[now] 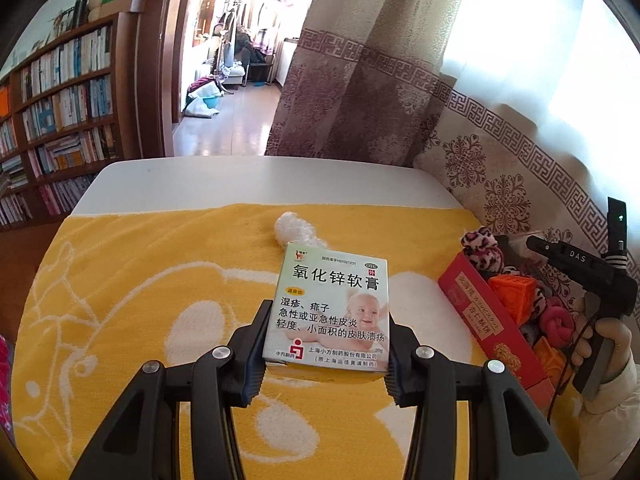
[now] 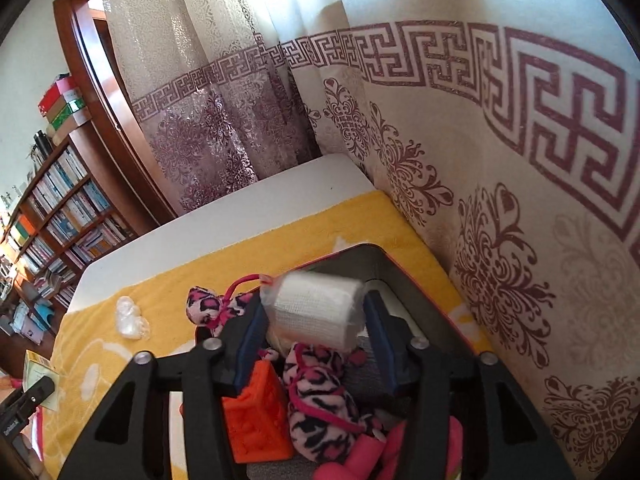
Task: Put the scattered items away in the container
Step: 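Carry the ointment box and tape roll into the red tin and open both tools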
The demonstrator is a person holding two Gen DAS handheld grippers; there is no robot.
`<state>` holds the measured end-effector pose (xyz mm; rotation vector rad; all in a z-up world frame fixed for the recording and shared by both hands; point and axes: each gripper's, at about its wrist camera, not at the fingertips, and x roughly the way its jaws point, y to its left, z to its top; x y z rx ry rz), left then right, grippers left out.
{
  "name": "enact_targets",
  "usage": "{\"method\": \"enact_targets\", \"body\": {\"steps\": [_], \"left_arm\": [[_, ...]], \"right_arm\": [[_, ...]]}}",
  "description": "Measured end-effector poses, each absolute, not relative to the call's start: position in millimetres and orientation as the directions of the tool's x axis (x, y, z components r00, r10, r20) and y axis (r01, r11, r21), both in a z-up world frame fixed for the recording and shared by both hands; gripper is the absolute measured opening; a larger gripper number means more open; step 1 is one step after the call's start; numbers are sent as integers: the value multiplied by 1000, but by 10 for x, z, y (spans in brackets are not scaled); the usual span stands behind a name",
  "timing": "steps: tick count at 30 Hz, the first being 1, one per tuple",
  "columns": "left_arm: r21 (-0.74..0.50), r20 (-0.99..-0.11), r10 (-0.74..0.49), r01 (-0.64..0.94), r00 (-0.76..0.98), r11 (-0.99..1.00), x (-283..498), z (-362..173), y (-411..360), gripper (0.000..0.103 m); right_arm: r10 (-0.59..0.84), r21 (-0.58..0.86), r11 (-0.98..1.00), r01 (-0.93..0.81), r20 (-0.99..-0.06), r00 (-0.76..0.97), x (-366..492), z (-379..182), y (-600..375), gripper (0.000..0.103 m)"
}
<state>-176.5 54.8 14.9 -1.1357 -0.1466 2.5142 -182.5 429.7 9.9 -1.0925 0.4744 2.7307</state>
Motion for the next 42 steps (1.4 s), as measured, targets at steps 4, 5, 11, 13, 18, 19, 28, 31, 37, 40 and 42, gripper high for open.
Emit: {"method": "enact_targets", "body": {"steps": [4, 5, 11, 13, 18, 19, 28, 31, 37, 40, 42], "left_arm": [[-244, -704, 401, -330, -586, -912, -1742, 169, 761, 49], [-243, -705, 407, -340, -581, -908, -1734, 175, 820, 49], [-240, -710, 447, -410, -545, -880, -1615, 215, 1204, 49], [-239, -711, 462, -435, -531, -868, -1579, 239, 1355, 49], [-251, -712, 501, -488, -492, -836, -1566, 304, 1782, 49], [-251, -711, 507, -497, -487, -830, -1567, 317, 1873, 49], [-242, -694, 553, -575, -460, -782, -1630, 403, 2712, 49], [-248, -696, 562, -585, -447, -772, -1716, 387, 2957, 49], [-279, -707, 577, -588, -410, -759, -1942, 317, 3326, 50], [-297, -721, 578, -582, -384, -757, -2027, 262, 3412, 54], [-301, -725, 570, -567, -386, -767, -2053, 238, 3399, 64]], "right_arm": [[35, 232, -941, -248, -659, -752, -1666, 134, 4321, 66], [33, 238, -940, -243, -649, -760, -1618, 146, 4335, 66], [55, 231, -944, -236, -595, -802, -1214, 242, 4390, 66], [82, 213, -946, -244, -571, -817, -1039, 256, 4400, 66], [155, 180, -942, -284, -518, -841, -656, 246, 4433, 70], [164, 181, -939, -291, -510, -844, -598, 234, 4444, 70], [144, 235, -927, -291, -493, -858, -425, 25, 4486, 70], [135, 231, -934, -273, -479, -867, -410, 18, 4460, 70], [107, 258, -932, -256, -479, -871, -381, -19, 4488, 70], [112, 255, -931, -260, -479, -871, -370, -8, 4482, 70], [113, 255, -931, -261, -480, -870, -347, 5, 4473, 70]]}}
